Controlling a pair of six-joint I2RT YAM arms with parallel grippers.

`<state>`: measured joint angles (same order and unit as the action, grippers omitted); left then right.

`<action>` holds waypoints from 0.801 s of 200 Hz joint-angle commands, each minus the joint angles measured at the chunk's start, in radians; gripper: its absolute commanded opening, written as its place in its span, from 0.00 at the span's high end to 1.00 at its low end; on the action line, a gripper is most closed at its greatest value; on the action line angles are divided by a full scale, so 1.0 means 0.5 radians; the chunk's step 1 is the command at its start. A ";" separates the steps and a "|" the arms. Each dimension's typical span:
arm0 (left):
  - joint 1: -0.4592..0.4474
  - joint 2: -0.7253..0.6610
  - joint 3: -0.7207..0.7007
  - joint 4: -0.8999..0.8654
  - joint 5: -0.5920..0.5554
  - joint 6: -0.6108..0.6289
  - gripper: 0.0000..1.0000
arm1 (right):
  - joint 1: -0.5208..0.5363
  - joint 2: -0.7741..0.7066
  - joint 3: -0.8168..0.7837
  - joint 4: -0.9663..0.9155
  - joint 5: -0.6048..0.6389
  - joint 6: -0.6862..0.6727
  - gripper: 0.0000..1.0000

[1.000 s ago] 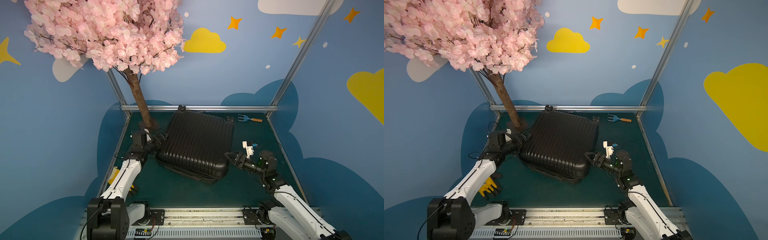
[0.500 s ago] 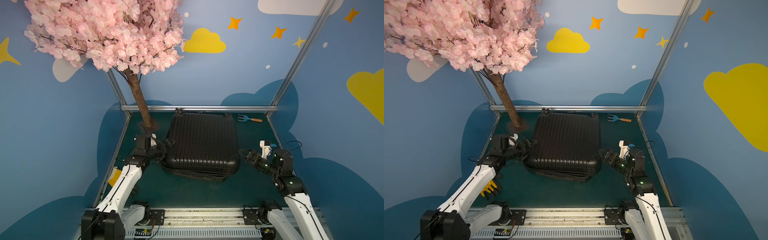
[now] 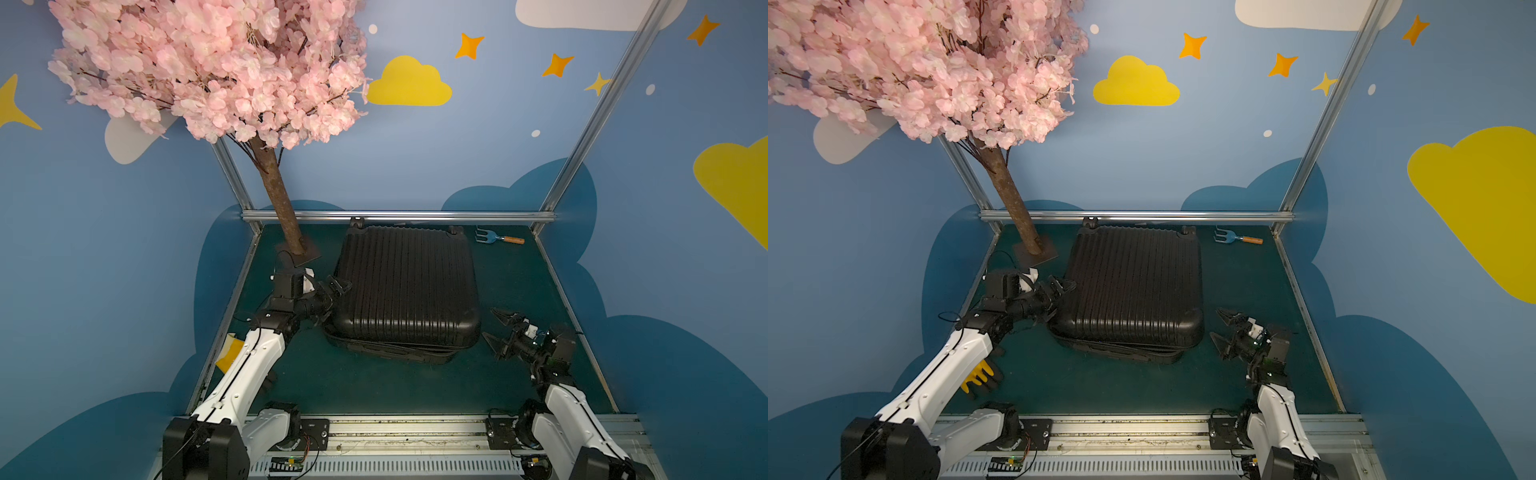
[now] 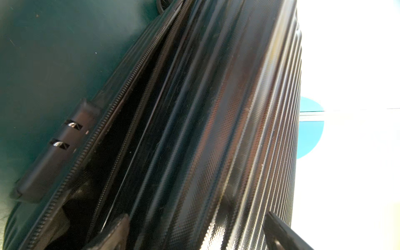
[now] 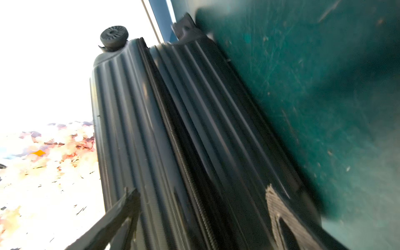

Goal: Open the suitcase zippers
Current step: Adjust the suitcase at the center of the board, then unzip the zipper on the suitcase.

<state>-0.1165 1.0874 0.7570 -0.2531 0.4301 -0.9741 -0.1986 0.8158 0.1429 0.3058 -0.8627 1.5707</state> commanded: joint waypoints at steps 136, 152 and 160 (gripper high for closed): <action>-0.060 0.010 -0.023 0.008 0.137 -0.046 0.05 | 0.403 0.816 0.316 0.262 -0.403 -0.432 1.00; -0.064 0.002 -0.016 0.008 0.157 -0.049 0.05 | 0.424 0.804 0.261 0.600 -0.396 -0.205 1.00; -0.068 -0.010 -0.004 -0.001 0.161 -0.049 0.05 | 0.442 0.767 0.275 0.629 -0.392 -0.172 1.00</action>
<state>-0.1211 1.0874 0.7567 -0.2520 0.4229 -0.9802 0.0029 1.2255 0.2844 0.3149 -0.9855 1.3270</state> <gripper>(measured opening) 0.952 0.043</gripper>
